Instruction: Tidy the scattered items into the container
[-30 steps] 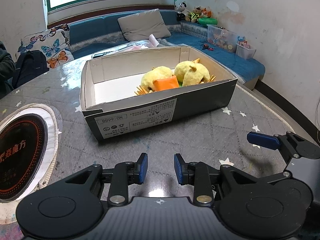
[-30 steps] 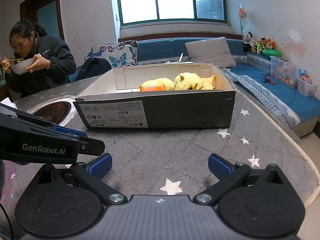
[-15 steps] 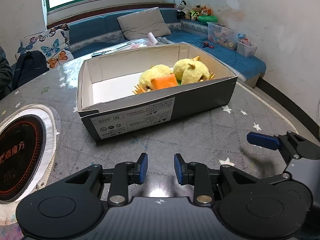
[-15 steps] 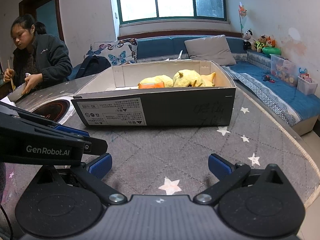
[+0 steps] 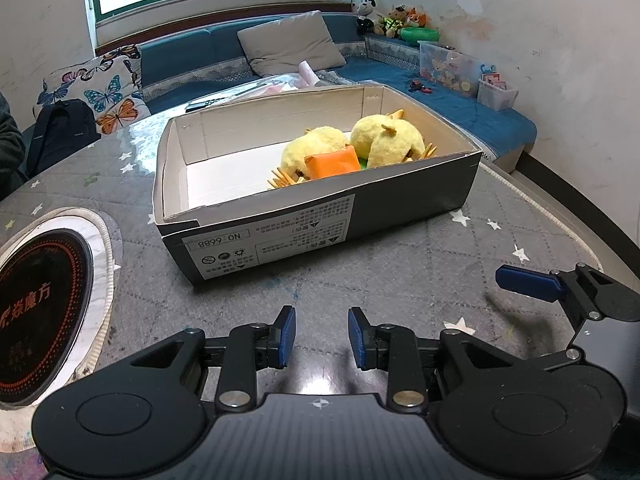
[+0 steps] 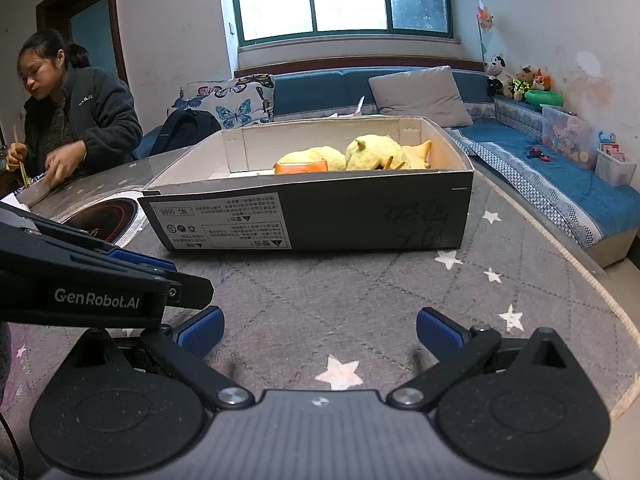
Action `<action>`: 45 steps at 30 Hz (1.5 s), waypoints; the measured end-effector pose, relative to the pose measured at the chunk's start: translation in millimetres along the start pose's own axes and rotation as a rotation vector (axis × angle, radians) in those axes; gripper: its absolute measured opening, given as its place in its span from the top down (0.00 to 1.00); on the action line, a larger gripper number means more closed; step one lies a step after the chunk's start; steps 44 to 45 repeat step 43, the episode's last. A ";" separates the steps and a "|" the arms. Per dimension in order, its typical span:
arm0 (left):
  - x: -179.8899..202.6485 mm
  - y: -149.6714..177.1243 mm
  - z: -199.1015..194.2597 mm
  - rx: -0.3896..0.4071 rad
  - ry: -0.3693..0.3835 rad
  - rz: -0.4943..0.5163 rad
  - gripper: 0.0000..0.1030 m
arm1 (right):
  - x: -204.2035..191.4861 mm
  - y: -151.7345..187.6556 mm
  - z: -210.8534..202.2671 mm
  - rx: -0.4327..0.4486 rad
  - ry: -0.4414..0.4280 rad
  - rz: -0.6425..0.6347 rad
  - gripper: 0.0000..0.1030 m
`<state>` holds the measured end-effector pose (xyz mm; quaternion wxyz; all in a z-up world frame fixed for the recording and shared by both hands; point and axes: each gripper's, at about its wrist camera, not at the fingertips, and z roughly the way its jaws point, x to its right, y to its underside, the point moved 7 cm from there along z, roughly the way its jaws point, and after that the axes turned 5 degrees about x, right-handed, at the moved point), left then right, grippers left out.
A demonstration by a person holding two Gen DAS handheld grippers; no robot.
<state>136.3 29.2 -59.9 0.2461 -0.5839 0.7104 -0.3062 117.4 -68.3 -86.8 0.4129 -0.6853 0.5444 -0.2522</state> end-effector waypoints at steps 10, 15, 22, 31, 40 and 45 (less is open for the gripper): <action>1.2 -1.9 4.3 -0.012 -0.013 0.009 0.69 | 2.7 -0.1 1.6 -0.004 -0.002 0.006 0.00; 2.3 -4.5 5.2 -0.010 -0.019 0.013 0.69 | 4.9 -1.2 4.0 -0.007 -0.001 0.005 0.00; 2.6 -4.3 6.0 -0.015 -0.022 0.015 0.69 | 4.7 -2.2 5.1 -0.007 -0.004 0.005 0.00; 0.1 -4.4 7.4 -0.012 -0.033 0.006 0.69 | 4.6 -1.9 6.2 -0.009 -0.004 0.005 0.00; -3.1 -8.8 5.9 0.024 -0.034 -0.009 0.70 | 4.4 -1.2 5.6 -0.007 -0.006 0.003 0.00; -4.0 -8.4 6.0 0.021 -0.040 -0.013 0.69 | 4.9 -0.7 6.1 -0.009 -0.003 0.000 0.00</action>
